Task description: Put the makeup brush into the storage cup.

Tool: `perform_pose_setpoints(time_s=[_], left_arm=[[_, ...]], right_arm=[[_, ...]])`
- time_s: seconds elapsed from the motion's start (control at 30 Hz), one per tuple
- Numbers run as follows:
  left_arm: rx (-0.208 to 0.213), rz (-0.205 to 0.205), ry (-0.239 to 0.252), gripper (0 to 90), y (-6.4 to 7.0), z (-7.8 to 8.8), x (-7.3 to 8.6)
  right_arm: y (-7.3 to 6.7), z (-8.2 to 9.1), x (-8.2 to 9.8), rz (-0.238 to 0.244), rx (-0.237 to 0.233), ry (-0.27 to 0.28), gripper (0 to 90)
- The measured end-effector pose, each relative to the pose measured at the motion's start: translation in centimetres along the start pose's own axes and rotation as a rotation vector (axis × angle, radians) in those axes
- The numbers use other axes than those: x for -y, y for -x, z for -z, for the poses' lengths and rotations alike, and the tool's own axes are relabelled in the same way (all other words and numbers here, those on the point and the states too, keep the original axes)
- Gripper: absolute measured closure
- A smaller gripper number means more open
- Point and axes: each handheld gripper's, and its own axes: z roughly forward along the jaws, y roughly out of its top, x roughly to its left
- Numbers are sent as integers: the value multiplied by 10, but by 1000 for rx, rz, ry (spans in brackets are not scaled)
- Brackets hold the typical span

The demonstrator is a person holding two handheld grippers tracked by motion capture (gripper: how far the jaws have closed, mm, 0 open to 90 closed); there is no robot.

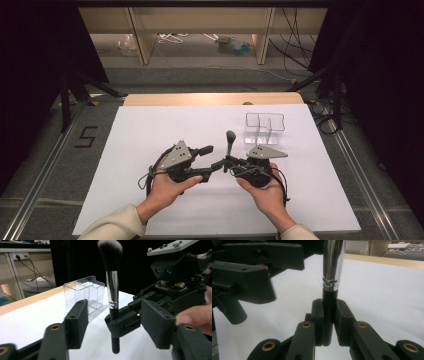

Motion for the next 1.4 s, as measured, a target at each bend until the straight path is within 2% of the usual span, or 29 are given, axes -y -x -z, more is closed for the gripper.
perform_pose_setpoints(time_s=[0.07, 0.1, 0.17, 0.2, 0.27, 0.43, 0.47, 0.5, 0.53, 0.57, 0.6, 1.0, 1.1, 1.13, 1.23, 1.27, 1.33, 1.4], left_arm=[[5, -3, 2, 362, 2, 3, 0], [9, -12, 3, 355, 2, 4, 0], [12, -9, 5, 345, 3, 6, 0], [10, -13, 5, 340, 3, 9, 1], [12, -11, 12, 329, 4, 12, 1], [8, -16, 16, 294, 3, 19, 2], [4, -21, 15, 287, 2, 22, 3], [4, -21, 15, 286, 2, 22, 3], [-2, -18, 16, 286, 2, 23, 4], [-5, -14, 14, 279, 1, 26, 5], [-7, -23, 12, 276, 0, 28, 5], [-30, -17, 31, 266, -3, 45, 6], [-32, -19, 37, 263, -5, 49, 6], [-35, -19, 40, 262, -5, 53, 7], [-39, -15, 41, 261, -6, 57, 8], [-42, -12, 44, 261, -6, 58, 9], [-45, -12, 43, 261, -5, 60, 11], [-42, -18, 47, 261, -5, 62, 11]], right_arm=[[1, 1, 0, 7, 5, 3, 795], [2, 3, -1, 19, 23, -7, 795], [2, 3, -1, 7, 16, 1, 795], [5, 4, -2, 25, 27, 14, 795], [5, 5, -2, 9, 24, 7, 795], [7, 6, -2, 26, 40, 18, 795], [7, 9, -3, 19, 48, -10, 795], [7, 9, -3, 19, 48, -10, 795], [6, 8, -3, 12, 39, -1, 795], [8, 8, -3, 32, 48, 16, 795], [8, 8, -3, 33, 50, 17, 795], [11, 16, -5, 14, 62, 5, 795], [15, 17, -5, 31, 73, 34, 795], [14, 17, -5, 15, 62, 26, 795], [16, 19, -6, 12, 66, 31, 795], [16, 21, -6, 19, 81, 15, 795], [18, 21, -6, 25, 83, 29, 795], [17, 22, -6, 12, 75, 27, 795]])
